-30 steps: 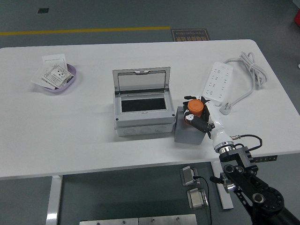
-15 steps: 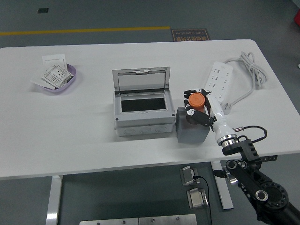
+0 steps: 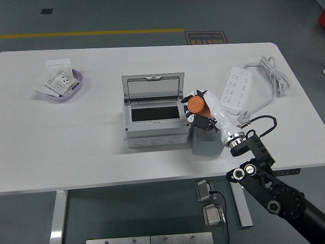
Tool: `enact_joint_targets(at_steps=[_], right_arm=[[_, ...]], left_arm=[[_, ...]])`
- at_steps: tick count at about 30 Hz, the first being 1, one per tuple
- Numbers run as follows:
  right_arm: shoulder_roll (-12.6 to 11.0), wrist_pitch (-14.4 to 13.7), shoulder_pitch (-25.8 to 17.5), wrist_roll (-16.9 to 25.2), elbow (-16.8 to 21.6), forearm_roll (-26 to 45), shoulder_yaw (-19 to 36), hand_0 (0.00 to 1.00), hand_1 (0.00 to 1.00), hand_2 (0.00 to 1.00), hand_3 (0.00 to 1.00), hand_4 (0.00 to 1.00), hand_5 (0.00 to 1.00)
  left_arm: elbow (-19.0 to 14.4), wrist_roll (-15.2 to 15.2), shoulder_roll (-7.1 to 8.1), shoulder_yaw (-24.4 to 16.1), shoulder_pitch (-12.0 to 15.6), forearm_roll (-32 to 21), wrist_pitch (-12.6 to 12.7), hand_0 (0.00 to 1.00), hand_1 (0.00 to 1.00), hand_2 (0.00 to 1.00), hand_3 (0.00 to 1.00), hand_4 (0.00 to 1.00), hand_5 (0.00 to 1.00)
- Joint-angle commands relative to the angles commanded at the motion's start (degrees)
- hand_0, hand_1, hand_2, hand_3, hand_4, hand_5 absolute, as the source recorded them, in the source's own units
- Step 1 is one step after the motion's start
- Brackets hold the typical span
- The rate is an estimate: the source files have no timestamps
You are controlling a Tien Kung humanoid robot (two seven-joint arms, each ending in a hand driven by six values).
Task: Pick up the cylinder from the cube,place it in the box,flap close box
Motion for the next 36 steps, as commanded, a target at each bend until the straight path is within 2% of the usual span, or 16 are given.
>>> enact_joint_targets(at_steps=[4, 5, 13, 27, 36], right_arm=[[0.6, 3.1, 4.7, -4.2, -2.0, -5.3, -4.4, 0.268, 0.285, 0.417, 0.406, 0.192, 0.002], [1.0, 3.8, 5.9, -5.1, -2.7, -6.6, -5.5, 0.148, 0.191, 0.355, 0.364, 0.144, 0.002], [4.2, 7.4, 13.8, -9.2, -7.9, -13.4, -9.7, 0.118, 0.178, 0.335, 0.352, 0.143, 0.002], [6.8, 8.2, 19.4, -9.5, -11.6, -13.0, -14.1, 0.092, 0.176, 0.337, 0.357, 0.146, 0.002], [8.3, 8.8, 22.8, -9.2, -17.8, -10.7, -17.9, 0.094, 0.178, 0.344, 0.369, 0.148, 0.002]], left_arm=[[0.0, 0.1, 0.18, -0.2, -0.1, 0.2, 0.0, 0.643, 0.692, 0.667, 0.679, 0.770, 0.511], [0.0, 0.1, 0.23, -0.2, -0.1, 0.2, 0.0, 0.643, 0.692, 0.666, 0.679, 0.770, 0.514], [0.0, 0.4, 0.47, -0.8, 0.0, 0.9, 0.0, 0.644, 0.692, 0.667, 0.678, 0.770, 0.516], [0.0, 0.6, 0.63, -1.0, -0.2, 1.4, -0.2, 0.644, 0.693, 0.667, 0.678, 0.771, 0.516], [0.0, 0.8, 0.79, -1.1, -0.2, 1.8, -0.3, 0.644, 0.693, 0.667, 0.679, 0.773, 0.517]])
